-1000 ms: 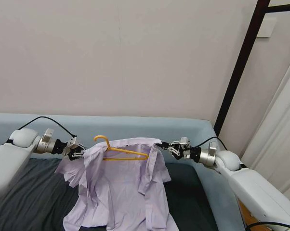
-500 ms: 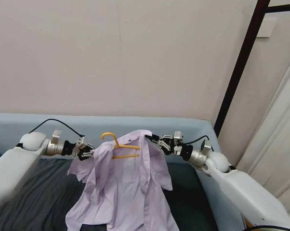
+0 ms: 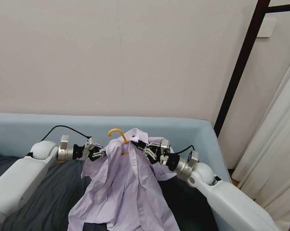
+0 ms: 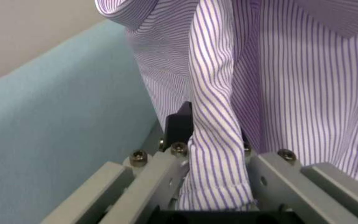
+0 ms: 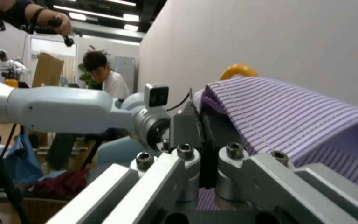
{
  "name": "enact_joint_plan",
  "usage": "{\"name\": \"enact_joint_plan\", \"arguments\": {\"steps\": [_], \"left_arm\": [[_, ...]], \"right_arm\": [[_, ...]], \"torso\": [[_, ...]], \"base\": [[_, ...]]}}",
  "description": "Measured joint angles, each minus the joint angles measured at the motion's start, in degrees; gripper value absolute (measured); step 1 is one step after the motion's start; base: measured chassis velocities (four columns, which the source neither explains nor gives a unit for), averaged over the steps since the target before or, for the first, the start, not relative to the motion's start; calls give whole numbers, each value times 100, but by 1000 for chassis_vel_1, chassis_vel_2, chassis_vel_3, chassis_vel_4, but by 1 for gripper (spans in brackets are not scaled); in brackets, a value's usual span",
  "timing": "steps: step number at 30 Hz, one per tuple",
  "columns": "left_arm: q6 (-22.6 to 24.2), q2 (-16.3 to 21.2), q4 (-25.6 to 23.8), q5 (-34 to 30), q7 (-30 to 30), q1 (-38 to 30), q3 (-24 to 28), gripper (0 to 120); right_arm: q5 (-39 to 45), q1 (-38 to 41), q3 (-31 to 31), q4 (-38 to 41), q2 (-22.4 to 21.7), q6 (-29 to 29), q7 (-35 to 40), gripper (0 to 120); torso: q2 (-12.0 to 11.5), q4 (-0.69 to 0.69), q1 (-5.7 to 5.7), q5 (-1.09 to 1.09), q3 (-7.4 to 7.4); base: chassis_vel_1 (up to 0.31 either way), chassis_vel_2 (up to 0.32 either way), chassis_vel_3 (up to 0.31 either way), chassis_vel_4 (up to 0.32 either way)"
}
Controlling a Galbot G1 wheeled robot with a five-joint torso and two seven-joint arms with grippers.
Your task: Pick up the clothes from the sofa and hang them on the clothes hanger.
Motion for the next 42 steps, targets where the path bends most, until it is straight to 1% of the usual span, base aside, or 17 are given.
{"name": "enact_joint_plan", "arguments": {"steps": [8, 12, 13, 17, 18, 20, 23, 24, 28, 29, 31, 33, 34, 38, 40, 41, 42], "left_arm": [[15, 2, -204, -265, -105, -56, 63, 2], [25, 75, -375, -516, -266, -126, 132, 2], [25, 75, -375, -516, -266, -126, 132, 2], [23, 158, -420, -607, -339, -198, 144, 2], [23, 158, -420, -607, -339, -198, 144, 2], [18, 213, -422, -624, -344, -231, 146, 2], [14, 305, -396, -681, -343, -350, 182, 2], [14, 305, -396, -681, -343, -350, 182, 2], [22, 454, -325, -848, -313, -738, 379, 2], [22, 454, -325, -848, -313, -738, 379, 2], [57, 529, -329, -946, -228, -910, 487, 2], [85, 593, -364, -996, -105, -988, 563, 2], [85, 593, -364, -996, -105, -988, 563, 2], [124, 740, -474, -962, 138, -1031, 651, 2], [121, 789, -495, -769, 271, -1045, 676, 2], [121, 789, -495, -769, 271, -1045, 676, 2], [119, 815, -502, -648, 376, -1062, 705, 2]], "right_arm": [[-486, -120, -125, -37, 137, 84, 528, 2], [-561, -213, -227, 70, 226, 87, 1072, 20], [-561, -213, -227, 70, 226, 87, 1072, 20], [-198, -399, -297, 474, 191, 46, 1472, 37], [-198, -399, -297, 474, 191, 46, 1472, 37], [104, -522, -295, 720, 90, 20, 1405, 47], [551, -692, -161, 1075, -88, -66, 935, 59], [551, -692, -161, 1075, -88, -66, 935, 59], [959, -791, 246, 1492, -294, -235, 298, 77], [959, -791, 246, 1492, -294, -235, 298, 77], [1090, -794, 451, 1645, -399, -294, 222, 88], [1071, -787, 611, 1715, -475, -326, 505, 95], [1071, -787, 611, 1715, -475, -326, 505, 95], [418, -683, 943, 1755, -781, -462, 1707, 100], [254, -631, 1031, 1788, -1053, -594, 1756, 100], [254, -631, 1031, 1788, -1053, -594, 1756, 100], [231, -589, 1041, 1859, -1269, -696, 1722, 100]], "torso": [[0, 1, 0, 0, 0], [0, 0, 0, 1, 0], [0, 0, 0, 1, 0], [0, 1, 0, 1, 0], [0, 1, 0, 1, 0], [0, 1, 0, 0, 0], [0, 1, 0, 0, 0], [0, 1, 0, 0, 0], [0, 1, 0, 1, 0], [0, 1, 0, 1, 0], [0, 0, 0, 2, 0], [0, 0, 0, 1, -1], [0, 0, 0, 1, -1], [0, 2, 0, 1, 0], [0, 1, 0, 1, 0], [0, 1, 0, 1, 0], [0, 1, 0, 2, 0]], "base": [[0, 0, 0, 0], [0, 0, 0, 0], [0, 0, 0, 0], [0, 0, 0, 0], [0, 0, 0, 0], [0, 0, 0, 0], [0, 0, 0, 0], [0, 0, 0, 0], [0, 0, 0, 0], [0, 0, 0, 0], [0, 0, 0, 0], [0, 0, 0, 0], [0, 0, 0, 0], [0, 0, 0, 0], [0, 0, 0, 0], [0, 0, 0, 0], [0, 0, 0, 0]]}}
